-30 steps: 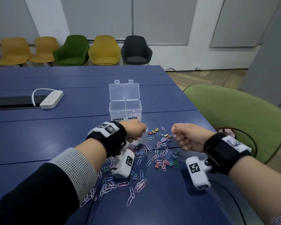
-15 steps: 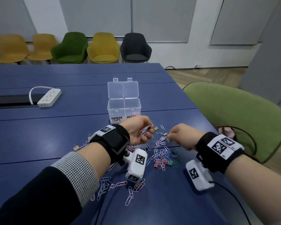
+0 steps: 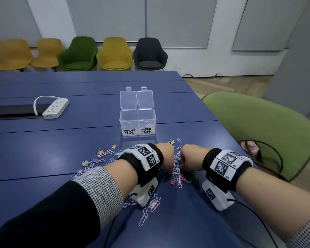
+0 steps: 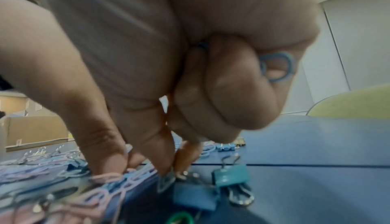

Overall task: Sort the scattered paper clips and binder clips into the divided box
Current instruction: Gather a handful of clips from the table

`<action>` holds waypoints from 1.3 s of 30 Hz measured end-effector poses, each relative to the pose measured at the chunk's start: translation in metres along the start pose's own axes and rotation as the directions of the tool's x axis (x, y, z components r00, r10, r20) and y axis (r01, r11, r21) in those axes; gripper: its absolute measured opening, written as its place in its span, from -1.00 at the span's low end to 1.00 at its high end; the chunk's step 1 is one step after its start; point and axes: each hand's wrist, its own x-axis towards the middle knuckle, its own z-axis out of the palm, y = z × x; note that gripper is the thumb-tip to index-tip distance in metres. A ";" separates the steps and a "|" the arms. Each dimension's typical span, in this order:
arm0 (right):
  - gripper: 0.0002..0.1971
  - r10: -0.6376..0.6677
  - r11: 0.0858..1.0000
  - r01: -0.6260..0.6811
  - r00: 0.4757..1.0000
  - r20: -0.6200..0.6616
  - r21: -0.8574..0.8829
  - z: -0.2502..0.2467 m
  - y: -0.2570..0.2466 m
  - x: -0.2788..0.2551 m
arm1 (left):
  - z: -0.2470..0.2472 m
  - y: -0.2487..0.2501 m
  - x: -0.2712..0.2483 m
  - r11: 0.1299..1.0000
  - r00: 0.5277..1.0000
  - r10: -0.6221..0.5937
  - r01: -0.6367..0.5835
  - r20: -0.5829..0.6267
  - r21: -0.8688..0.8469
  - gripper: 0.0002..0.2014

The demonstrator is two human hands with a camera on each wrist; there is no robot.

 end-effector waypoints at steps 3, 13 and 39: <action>-0.60 -0.017 1.000 0.017 1.000 -0.001 0.011 0.000 0.001 -0.001 | 0.000 0.000 0.001 0.999 1.000 0.005 -0.004 -0.009 0.054 -0.67; -0.77 -0.036 0.909 0.047 0.999 -0.035 0.414 -0.003 0.020 -0.009 | -0.017 -0.039 -0.011 0.452 0.997 -0.029 0.077 0.072 -0.889 -0.74; -0.70 -0.197 -0.044 -0.138 0.972 0.127 0.989 -0.032 0.002 0.034 | -0.065 -0.107 -0.007 0.006 0.983 -0.184 -0.012 -0.013 -1.000 -0.63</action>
